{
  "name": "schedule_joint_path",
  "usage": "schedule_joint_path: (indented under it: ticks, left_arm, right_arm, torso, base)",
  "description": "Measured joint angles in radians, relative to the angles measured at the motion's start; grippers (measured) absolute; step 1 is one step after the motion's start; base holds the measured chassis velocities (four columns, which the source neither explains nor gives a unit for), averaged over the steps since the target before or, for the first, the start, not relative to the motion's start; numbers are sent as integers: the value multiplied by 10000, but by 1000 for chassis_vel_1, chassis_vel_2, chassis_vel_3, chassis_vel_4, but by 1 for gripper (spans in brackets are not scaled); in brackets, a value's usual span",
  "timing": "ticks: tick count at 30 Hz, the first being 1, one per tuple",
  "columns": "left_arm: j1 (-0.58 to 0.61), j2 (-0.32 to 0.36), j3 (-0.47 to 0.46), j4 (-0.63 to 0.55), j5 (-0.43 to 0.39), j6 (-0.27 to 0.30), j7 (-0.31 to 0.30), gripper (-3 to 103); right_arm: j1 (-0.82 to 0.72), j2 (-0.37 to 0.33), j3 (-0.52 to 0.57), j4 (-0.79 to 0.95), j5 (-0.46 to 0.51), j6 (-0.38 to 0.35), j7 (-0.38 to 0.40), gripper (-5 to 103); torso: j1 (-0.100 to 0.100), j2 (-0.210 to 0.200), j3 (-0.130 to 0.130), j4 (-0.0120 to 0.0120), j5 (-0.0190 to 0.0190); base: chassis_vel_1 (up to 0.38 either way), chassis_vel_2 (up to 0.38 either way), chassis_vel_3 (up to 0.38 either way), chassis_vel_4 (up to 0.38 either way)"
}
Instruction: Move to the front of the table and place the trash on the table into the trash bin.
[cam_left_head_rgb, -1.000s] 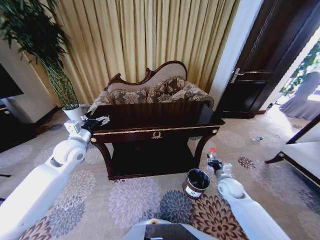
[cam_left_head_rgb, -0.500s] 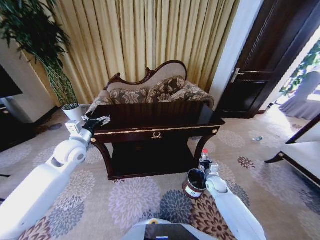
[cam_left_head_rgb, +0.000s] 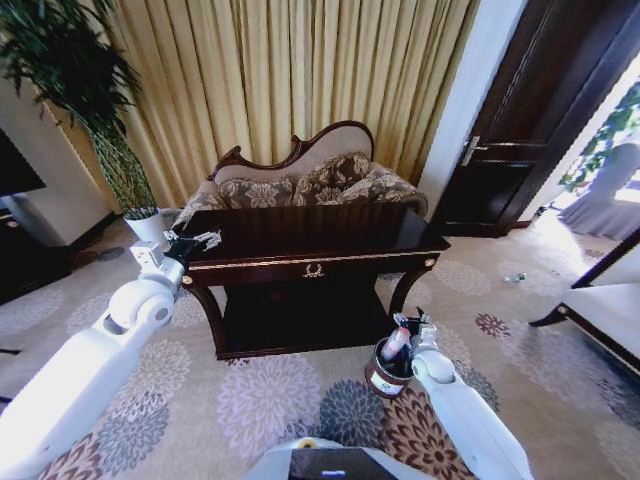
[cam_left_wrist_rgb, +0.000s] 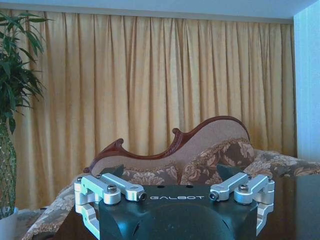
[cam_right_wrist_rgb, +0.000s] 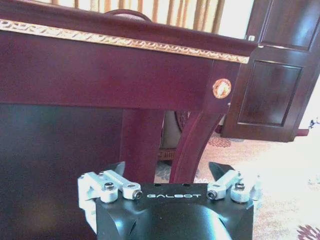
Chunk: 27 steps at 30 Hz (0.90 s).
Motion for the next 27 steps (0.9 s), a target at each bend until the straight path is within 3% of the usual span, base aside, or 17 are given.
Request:
schedule_joint_path:
  ticks: [3,12,15,16,18,22,27]
  left_arm:
    - [12,11,-8,-61,-40,-2,-3,100]
    - [104,-63,-208,-385,-141,-19,-41,100]
    - [186,8,-569,-700,-367,36,-67,100]
    - [186,8,-569,-700,-367,36,-67,100]
    - [284,115,-862,-805,-503,131,-51,100]
    - [486,223,-1319,-868,-687,255,114,100]
    - [1002,285,-2111,-793,-791,408,972,100]
  right_arm:
    - [-142,-165,204,673,233,-120,191,100]
    - [-1037,-1183,775,3136,888,-542,720,100]
    - [-1407,-2136,1202,5311,2334,-1659,1608,100]
    - [-1407,-2136,1202,5311,2334,-1659,1608,100]
    - [-1707,-2785,1475,6584,3242,-2546,1956,100]
    - [-2032,-3415,1625,7898,4125,-2989,2379,100]
    - [-2375,-3974,1829,9651,5145,-3447,2760,100]
  torso:
    - [0,0,0,1,-1]
    - [0,0,-1,-3,-2]
    - [-1,0,-1,2,-2]
    - [-1,0,-1,2,-2]
    - [-1,1,-1,1,-6]
    - [-1,0,-1,-1,-5]
    - [-2,1,-2,1,-4]
  base:
    - [0,0,0,0]
    - [0,0,0,0]
    - [0,0,0,0]
    - [0,0,0,0]
    - [0,0,0,0]
    - [0,0,0,0]
    - [0,0,0,0]
